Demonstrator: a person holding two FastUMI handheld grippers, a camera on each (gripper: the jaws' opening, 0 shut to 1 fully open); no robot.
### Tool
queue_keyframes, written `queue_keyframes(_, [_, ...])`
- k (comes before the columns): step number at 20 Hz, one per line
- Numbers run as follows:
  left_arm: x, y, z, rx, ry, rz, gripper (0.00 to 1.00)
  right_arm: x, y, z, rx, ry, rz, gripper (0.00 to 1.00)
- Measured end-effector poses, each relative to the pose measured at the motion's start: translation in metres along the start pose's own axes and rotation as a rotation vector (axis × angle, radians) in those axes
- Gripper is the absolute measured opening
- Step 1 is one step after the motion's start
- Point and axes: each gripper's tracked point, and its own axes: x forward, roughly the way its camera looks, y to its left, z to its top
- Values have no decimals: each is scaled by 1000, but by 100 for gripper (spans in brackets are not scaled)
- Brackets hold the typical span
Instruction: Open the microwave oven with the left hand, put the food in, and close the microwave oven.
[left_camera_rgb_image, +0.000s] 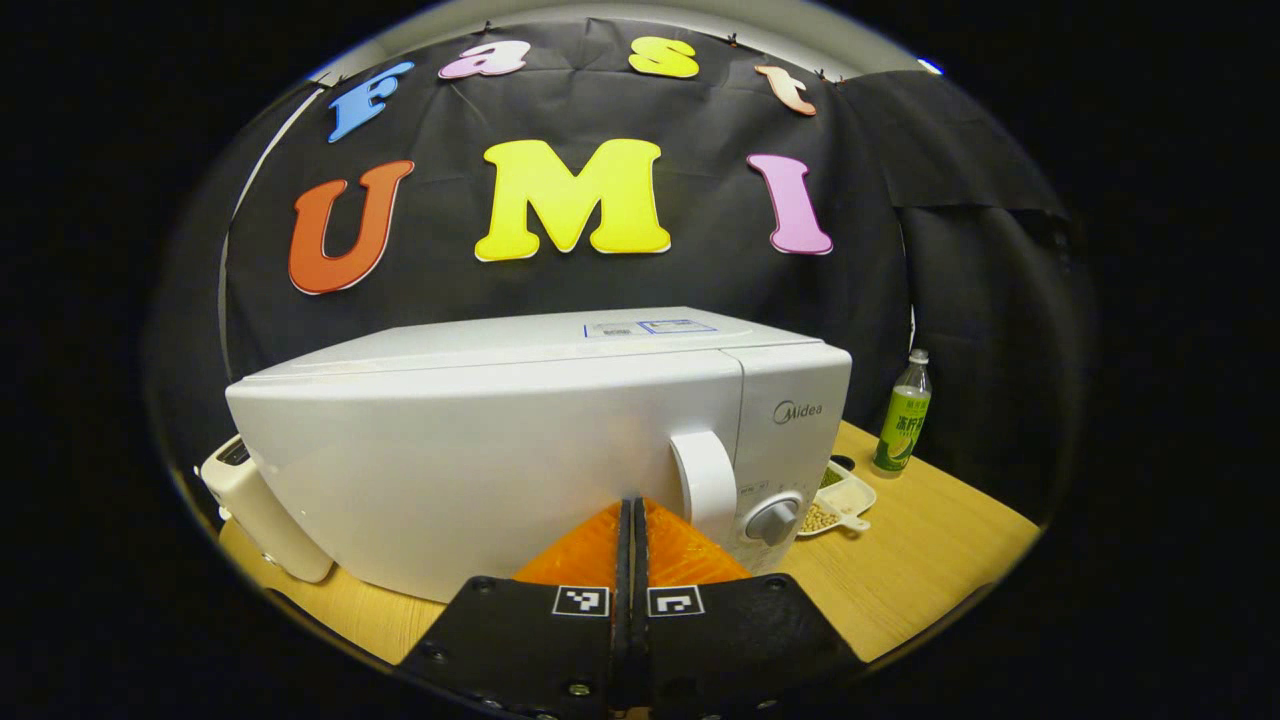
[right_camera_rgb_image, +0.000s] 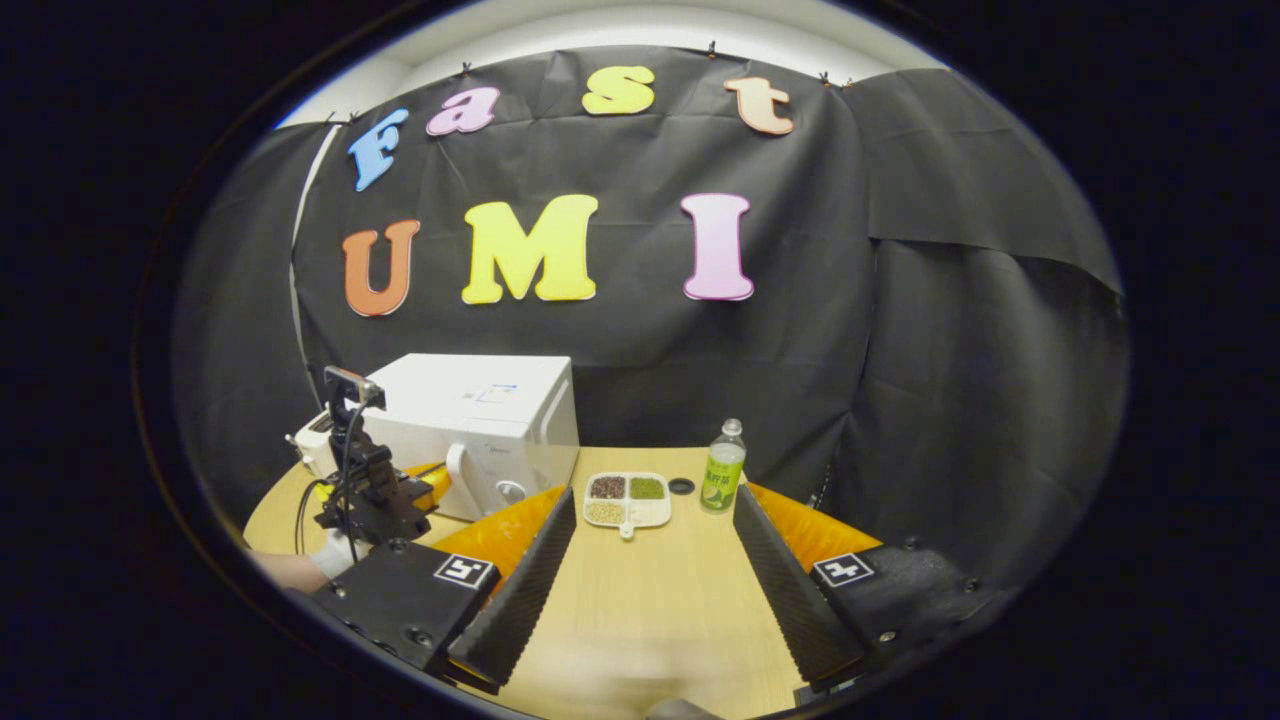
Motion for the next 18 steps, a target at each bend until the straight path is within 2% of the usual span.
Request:
queue_keyframes(4, [-16,10,14,-17,-13,29,0,6,11,7,10,-25,29,92])
queue_keyframes(5, [-24,16,16,-18,-12,46,9,7,17,7,9,-22,41,92])
queue_keyframes(6, [-34,24,19,-18,-12,66,9,7,22,6,8,-22,52,92])
queue_keyframes(7, [-42,32,22,-23,-12,79,0,6,28,9,7,-25,65,92])
queue_keyframes(8, [-48,36,22,-32,-13,81,1,7,34,12,5,-34,75,100])
queue_keyframes(9, [-64,40,27,-35,-10,85,7,7,40,16,1,-46,84,100])
queue_keyframes(10, [-72,45,30,-28,-14,92,37,7,46,21,-8,-59,94,100])
queue_keyframes(11, [-82,52,35,-13,-24,110,66,5,51,24,-19,-71,98,92])
queue_keyframes(12, [-91,60,42,5,-40,132,95,3,56,27,-24,-83,103,100])
queue_keyframes(13, [-98,64,48,11,-50,140,95,0,60,30,-25,-93,108,92])
queue_keyframes(14, [-106,64,51,4,-55,138,94,-4,63,31,-25,-100,112,100])
queue_keyframes(15, [-115,67,56,-5,-61,141,95,-7,66,32,-25,-107,115,100])
queue_keyframes(16, [-124,68,62,-15,-69,142,95,-11,69,34,-27,-114,114,92])
queue_keyframes(18, [-143,71,73,-20,-88,144,96,-18,74,39,-27,-136,111,92])
